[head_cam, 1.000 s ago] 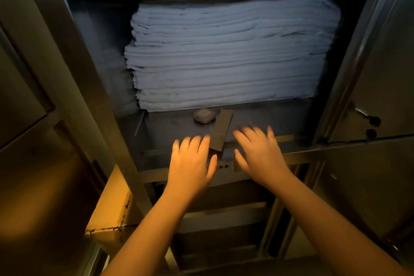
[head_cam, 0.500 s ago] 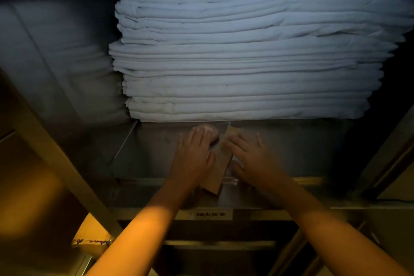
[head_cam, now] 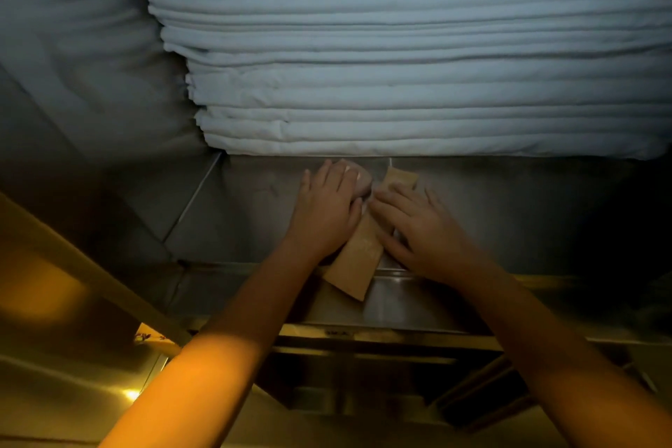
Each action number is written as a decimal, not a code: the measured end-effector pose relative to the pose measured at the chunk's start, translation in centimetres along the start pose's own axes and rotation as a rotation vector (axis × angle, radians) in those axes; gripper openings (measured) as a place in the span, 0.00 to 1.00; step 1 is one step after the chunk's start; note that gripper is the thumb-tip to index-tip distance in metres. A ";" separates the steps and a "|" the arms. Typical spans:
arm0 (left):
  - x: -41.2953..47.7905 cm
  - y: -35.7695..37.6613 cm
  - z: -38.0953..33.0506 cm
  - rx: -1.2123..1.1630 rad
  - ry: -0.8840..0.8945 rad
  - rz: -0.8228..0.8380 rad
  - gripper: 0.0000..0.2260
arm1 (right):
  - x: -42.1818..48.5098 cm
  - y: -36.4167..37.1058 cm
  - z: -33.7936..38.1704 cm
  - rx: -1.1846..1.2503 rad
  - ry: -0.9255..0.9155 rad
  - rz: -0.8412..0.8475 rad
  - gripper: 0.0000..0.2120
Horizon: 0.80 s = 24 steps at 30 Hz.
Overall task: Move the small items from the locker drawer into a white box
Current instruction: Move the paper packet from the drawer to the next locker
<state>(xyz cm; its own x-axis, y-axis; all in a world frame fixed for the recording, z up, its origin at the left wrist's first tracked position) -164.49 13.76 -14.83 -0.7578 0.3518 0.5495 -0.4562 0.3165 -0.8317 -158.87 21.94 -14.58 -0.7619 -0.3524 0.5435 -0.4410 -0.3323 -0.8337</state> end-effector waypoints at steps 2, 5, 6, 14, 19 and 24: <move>0.1 0.7 0.3 0.014 0.005 0.026 0.23 | 0.0 0.7 -0.2 0.016 0.003 0.035 0.21; 0.4 1.6 0.7 0.017 -0.002 0.062 0.22 | 0.0 1.6 -0.5 0.027 0.008 0.078 0.22; 0.5 2.0 0.9 0.013 -0.010 0.081 0.22 | 0.0 1.7 -0.6 0.036 0.007 0.083 0.22; 0.1 3.1 1.4 -0.010 -0.028 0.169 0.25 | -0.9 2.3 -0.9 0.047 0.076 0.138 0.24; -1.1 2.4 1.4 -0.036 -0.024 0.191 0.24 | -2.2 2.3 -0.9 -0.028 0.135 0.170 0.27; -2.8 1.2 1.4 -0.061 -0.031 0.215 0.24 | -3.7 1.9 0.1 -0.046 0.175 0.191 0.30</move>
<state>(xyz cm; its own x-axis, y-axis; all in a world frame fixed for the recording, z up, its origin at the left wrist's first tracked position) -163.54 11.93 -17.54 -0.8491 0.3900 0.3563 -0.2540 0.2899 -0.9227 -156.82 22.49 -18.12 -0.9020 -0.2469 0.3541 -0.2994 -0.2332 -0.9252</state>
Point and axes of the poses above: each hand's wrist, its own x-axis towards the middle knuckle, its own y-axis out of the palm, z = x × y, the point moved 10 cm from there along x, towards the middle knuckle, and after that the axes turned 14 degrees about -z, right-handed, at the moved point
